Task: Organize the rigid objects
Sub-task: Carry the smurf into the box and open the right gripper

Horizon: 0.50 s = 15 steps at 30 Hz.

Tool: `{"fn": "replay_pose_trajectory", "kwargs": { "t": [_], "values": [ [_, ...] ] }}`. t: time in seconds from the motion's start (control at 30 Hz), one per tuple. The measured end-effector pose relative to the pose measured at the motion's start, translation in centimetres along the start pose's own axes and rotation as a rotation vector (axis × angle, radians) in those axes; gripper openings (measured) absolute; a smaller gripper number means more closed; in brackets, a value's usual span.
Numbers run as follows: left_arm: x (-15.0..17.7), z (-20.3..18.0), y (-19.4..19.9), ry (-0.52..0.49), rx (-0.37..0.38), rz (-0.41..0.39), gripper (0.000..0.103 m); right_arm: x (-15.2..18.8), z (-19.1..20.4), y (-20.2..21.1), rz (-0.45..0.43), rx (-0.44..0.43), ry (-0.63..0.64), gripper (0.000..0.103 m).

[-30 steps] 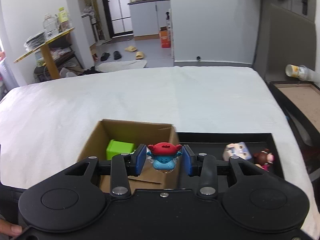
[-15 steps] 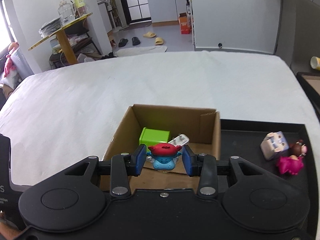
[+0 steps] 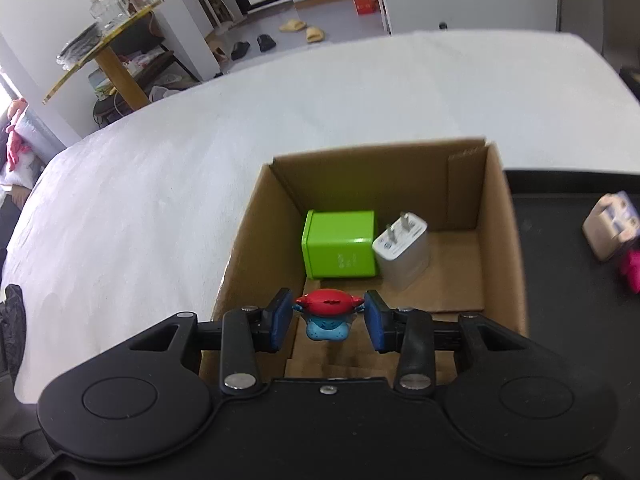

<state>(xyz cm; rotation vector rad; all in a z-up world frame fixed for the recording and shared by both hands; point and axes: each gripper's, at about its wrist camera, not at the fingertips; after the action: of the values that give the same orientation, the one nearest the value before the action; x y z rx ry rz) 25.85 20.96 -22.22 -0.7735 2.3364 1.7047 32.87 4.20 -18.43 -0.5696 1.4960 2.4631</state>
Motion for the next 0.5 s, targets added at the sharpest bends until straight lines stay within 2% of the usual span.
{"fn": "replay_pose_trajectory", "kwargs": {
  "t": [0.23, 0.3, 0.5],
  "values": [
    [0.0, 0.1, 0.0, -0.005, 0.004, 0.001, 0.027, 0.5, 0.0, -1.3, 0.05, 0.015, -0.024, 0.042],
    [0.0, 0.1, -0.1, -0.003, 0.002, 0.0, 0.028, 0.5, 0.1, -0.9, 0.037, 0.007, -0.023, 0.045],
    [-0.1, 0.0, 0.0, 0.003, -0.004, -0.001, 0.028, -0.1, -0.2, 0.4, 0.013, -0.003, -0.034, 0.045]
  ]
}}
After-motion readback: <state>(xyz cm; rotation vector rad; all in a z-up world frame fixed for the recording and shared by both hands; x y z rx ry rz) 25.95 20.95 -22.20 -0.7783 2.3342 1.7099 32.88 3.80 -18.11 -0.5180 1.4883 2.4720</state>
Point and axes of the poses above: each gripper's, at about its wrist camera, not at the fingertips, and y roughly against the way its jaws point, z to its left, x to its underside, and after that the axes turned 13 degrees about -y, right-handed
